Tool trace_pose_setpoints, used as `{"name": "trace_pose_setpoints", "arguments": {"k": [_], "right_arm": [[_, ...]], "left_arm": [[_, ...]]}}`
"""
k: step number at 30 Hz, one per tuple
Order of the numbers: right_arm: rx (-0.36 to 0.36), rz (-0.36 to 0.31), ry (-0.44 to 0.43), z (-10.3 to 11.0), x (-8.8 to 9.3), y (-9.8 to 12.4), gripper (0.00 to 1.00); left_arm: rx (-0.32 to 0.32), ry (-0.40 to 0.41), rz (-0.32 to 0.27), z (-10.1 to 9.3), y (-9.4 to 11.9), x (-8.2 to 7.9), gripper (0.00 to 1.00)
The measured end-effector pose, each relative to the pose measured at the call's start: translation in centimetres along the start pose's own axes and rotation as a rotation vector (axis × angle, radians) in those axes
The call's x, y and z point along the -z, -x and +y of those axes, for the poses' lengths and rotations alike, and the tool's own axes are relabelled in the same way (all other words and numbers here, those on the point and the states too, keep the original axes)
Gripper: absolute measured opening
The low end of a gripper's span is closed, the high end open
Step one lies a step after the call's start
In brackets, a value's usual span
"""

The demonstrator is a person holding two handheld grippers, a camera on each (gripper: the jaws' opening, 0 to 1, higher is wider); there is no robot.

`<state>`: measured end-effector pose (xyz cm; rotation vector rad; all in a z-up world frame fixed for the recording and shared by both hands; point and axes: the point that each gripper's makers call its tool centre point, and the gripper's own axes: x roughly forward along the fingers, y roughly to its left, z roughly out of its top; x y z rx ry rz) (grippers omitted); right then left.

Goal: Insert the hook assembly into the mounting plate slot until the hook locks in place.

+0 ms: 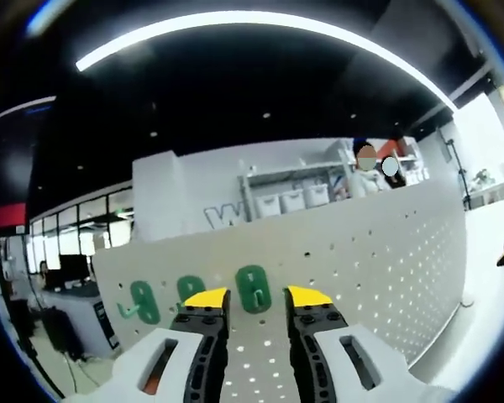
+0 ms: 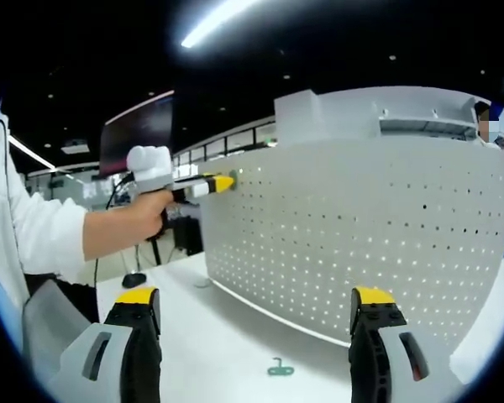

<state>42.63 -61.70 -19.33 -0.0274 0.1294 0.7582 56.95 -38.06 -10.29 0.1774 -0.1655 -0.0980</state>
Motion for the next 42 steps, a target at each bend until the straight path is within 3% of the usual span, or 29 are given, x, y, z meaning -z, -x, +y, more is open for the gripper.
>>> {"name": "trace_pose_setpoints", "arguments": {"k": [14,42], "right_arm": [[0.039,-0.013,0.013,-1.4,-0.6,0.9,0.92],[0.021,0.012,0.011,-2.0,1.2,0.4,0.89]], "left_arm": [[0.016,0.017,-0.010,-0.5,1.9,-0.2,0.30],[0.038,0.061,0.035,-1.2,7.1,1.6,0.33]]}}
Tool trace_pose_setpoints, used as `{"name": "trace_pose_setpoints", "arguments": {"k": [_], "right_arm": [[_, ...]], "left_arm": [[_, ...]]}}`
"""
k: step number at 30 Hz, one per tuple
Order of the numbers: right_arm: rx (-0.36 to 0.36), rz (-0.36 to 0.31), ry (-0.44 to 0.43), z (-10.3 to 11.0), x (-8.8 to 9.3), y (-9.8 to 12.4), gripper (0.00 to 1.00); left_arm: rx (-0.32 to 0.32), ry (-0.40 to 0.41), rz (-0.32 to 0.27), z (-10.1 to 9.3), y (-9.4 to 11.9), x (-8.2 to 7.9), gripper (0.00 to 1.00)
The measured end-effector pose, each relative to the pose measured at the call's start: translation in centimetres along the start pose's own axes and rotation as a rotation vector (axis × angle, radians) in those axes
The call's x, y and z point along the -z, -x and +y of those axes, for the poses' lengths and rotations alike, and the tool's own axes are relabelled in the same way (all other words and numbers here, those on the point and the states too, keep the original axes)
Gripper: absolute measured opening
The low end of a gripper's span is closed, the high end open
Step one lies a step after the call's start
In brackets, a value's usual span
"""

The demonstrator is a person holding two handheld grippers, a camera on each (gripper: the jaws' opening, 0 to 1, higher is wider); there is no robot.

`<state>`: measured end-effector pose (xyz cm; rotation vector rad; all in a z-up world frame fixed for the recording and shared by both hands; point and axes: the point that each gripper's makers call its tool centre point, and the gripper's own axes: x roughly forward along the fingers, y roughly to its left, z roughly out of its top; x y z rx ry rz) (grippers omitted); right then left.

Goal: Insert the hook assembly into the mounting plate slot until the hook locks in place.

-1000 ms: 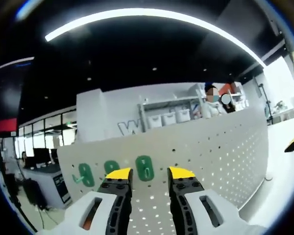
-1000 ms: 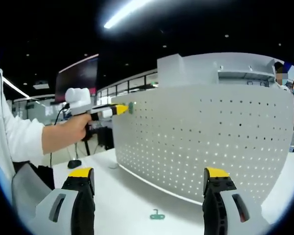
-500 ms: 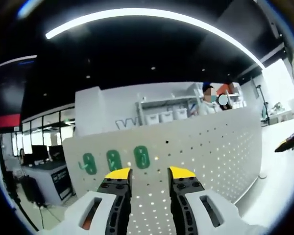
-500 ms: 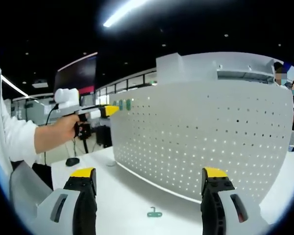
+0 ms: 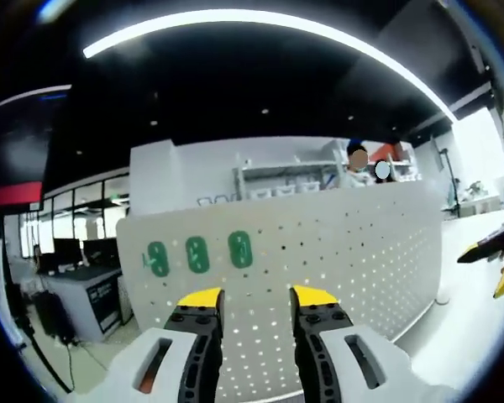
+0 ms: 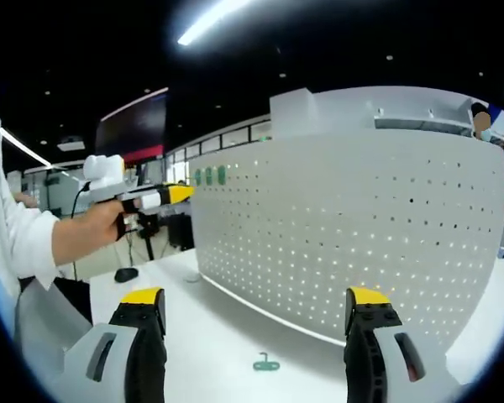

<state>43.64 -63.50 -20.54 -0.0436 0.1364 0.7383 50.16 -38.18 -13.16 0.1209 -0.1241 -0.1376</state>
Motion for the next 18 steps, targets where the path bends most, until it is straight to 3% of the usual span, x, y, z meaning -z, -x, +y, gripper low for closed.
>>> {"name": "trace_pose_setpoints", "arguments": {"k": [10,18], "right_arm": [[-0.031,0.029,0.016,-0.7,1.8,-0.9,0.86],[-0.087,0.100,0.028,-0.6,4.6,-2.0,0.77]], "left_arm": [[0.007,0.010,0.014,-0.1,2.0,0.4,0.41],[0.021,0.027,0.037,-0.6,3.6,0.8,0.48]]}}
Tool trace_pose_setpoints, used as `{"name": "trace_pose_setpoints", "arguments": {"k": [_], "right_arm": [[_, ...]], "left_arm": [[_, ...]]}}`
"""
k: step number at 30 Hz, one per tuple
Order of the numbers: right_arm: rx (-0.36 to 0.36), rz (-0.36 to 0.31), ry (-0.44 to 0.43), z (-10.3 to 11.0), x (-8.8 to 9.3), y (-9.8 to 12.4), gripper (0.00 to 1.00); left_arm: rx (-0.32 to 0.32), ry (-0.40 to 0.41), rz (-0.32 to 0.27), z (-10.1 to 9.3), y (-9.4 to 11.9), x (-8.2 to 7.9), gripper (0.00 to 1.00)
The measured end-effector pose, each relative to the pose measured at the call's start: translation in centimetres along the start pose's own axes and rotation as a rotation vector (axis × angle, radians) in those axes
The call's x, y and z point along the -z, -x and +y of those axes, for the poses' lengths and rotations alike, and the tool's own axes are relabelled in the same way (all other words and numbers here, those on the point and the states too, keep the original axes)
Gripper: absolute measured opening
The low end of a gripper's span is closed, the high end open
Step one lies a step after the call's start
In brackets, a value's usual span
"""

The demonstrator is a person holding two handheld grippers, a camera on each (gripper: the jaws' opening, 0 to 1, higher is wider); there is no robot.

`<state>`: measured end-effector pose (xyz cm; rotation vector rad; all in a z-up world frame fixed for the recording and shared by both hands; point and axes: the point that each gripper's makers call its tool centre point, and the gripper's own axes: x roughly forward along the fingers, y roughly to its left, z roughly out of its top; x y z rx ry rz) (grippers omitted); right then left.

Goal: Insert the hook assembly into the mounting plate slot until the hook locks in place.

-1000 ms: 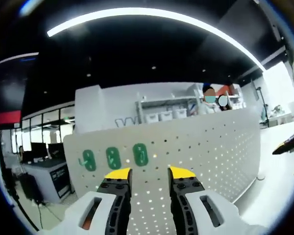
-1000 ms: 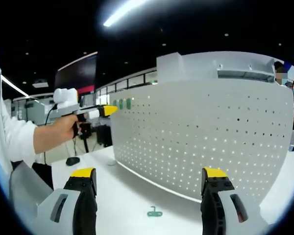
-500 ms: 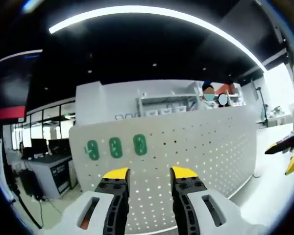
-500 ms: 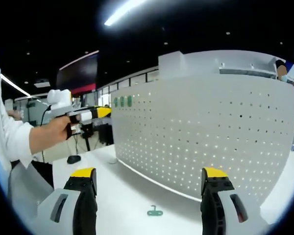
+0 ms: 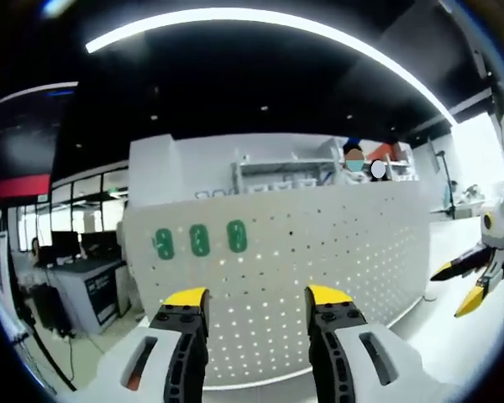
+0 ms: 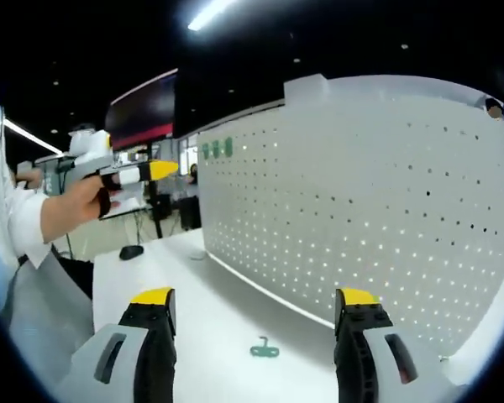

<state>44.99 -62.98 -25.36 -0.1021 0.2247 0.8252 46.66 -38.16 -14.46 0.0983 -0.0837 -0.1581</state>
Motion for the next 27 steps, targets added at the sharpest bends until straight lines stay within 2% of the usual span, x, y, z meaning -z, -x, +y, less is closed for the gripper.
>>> {"name": "trace_pose_setpoints", "arguments": {"k": [14,27], "right_arm": [[-0.096,0.079,-0.013,0.9,4.5,-3.4,0.76],[-0.130,0.164,-0.041,-0.5,8.6,-5.7,0.69]], "left_arm": [[-0.010,-0.005,0.004,0.5,1.1,0.2,0.48],[0.005,-0.013,0.023,0.1,1.2,0.8,0.46]]}}
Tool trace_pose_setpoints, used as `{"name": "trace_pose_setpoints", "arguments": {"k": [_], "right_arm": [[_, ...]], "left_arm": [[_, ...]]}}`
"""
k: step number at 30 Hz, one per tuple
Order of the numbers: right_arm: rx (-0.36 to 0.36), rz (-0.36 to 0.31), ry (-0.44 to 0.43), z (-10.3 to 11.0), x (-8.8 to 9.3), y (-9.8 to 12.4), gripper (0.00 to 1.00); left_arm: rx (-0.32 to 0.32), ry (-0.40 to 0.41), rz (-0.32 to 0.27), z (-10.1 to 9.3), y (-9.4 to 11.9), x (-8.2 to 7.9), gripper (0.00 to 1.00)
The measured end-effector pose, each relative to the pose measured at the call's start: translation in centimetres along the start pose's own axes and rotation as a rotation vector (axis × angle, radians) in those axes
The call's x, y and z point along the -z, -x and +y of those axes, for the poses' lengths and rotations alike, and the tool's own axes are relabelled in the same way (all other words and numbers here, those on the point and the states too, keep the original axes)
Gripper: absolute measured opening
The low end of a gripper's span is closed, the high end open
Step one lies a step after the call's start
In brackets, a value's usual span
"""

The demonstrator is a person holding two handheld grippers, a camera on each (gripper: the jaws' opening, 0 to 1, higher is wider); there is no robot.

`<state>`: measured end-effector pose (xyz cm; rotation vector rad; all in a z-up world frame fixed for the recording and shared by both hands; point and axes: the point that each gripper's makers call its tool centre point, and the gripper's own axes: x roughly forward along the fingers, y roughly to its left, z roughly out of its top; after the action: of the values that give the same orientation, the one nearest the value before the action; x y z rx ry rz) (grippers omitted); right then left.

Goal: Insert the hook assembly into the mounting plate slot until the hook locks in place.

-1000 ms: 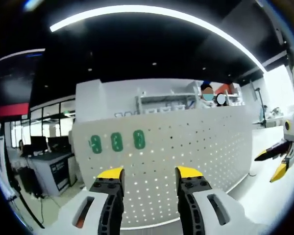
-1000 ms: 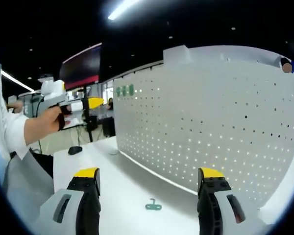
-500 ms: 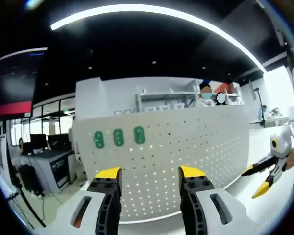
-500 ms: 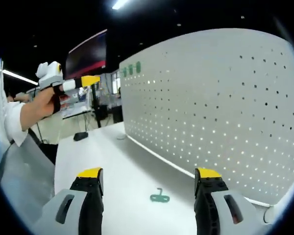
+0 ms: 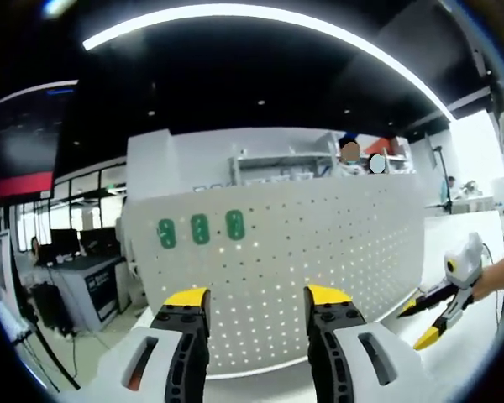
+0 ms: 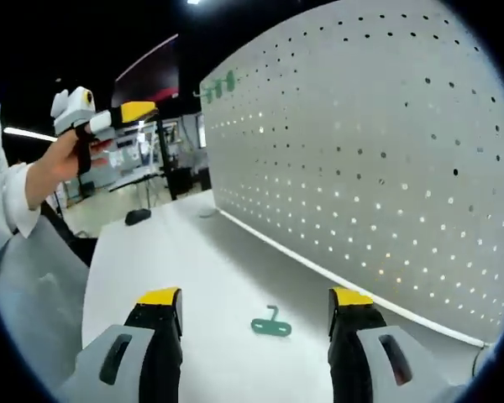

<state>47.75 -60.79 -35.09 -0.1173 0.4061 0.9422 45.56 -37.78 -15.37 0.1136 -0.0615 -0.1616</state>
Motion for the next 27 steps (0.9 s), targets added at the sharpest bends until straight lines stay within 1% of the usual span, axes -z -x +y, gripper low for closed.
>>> {"name": "trace_pose_setpoints", "arguments": {"k": [5,10,15,18,25,27], "right_arm": [[-0.008,0.017,-0.015,-0.3,1.1,-0.6,0.64],[-0.016,0.039,-0.003,-0.4,2.2,-1.2,0.56],[-0.027,0.055,0.008,-0.6,2.7,-1.6,0.46],[-0.035,0.064,0.002,-0.9,3.0,-1.9,0.43],[-0.050,0.110,0.012,-1.3,4.1,-2.6,0.31],[-0.047,0.116,0.013,-1.5,4.4,-2.7,0.30]], "left_arm": [[-0.004,-0.004,-0.001,0.1,0.0,0.0,0.45],[-0.002,-0.005,0.007,-0.1,0.0,0.3,0.45],[0.002,-0.010,0.011,-0.3,0.0,0.4,0.44],[0.002,-0.009,0.014,-0.2,0.0,0.5,0.43],[-0.002,-0.011,0.016,0.0,0.1,0.6,0.42],[-0.002,-0.010,0.018,0.0,0.1,0.7,0.41]]}}
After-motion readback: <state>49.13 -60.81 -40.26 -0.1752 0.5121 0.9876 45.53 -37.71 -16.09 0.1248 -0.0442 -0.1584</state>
